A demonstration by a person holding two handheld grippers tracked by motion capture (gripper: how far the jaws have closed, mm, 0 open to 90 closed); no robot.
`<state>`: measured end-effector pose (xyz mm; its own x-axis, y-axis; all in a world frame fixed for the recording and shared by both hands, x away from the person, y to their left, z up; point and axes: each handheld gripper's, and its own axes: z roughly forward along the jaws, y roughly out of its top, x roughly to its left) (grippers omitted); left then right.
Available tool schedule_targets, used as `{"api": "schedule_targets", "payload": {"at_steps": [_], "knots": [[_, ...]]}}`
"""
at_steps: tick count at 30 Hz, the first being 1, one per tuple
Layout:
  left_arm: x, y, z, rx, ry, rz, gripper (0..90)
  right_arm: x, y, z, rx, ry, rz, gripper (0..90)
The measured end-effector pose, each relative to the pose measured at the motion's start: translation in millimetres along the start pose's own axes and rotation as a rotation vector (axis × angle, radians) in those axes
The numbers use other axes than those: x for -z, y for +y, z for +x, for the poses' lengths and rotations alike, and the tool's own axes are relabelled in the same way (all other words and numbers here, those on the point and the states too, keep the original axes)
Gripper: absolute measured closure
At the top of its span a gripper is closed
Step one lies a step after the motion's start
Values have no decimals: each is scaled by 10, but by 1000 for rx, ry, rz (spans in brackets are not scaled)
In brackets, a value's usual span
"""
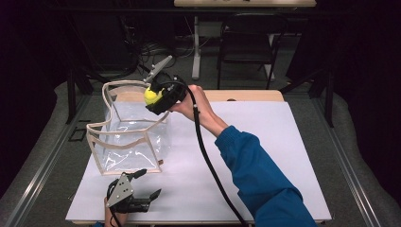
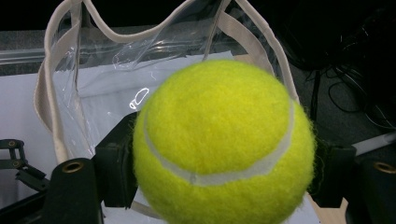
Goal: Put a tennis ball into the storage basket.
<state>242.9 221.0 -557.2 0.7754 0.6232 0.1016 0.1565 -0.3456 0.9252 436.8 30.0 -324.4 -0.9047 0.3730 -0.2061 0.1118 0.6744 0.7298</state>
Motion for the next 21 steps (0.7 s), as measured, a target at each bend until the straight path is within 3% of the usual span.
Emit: {"api": "schedule_targets", "payload": {"at_steps": [21], "knots": [[4,4,1,-2,-10,-1,159,-160,66,80,7,14,17,258]]}}
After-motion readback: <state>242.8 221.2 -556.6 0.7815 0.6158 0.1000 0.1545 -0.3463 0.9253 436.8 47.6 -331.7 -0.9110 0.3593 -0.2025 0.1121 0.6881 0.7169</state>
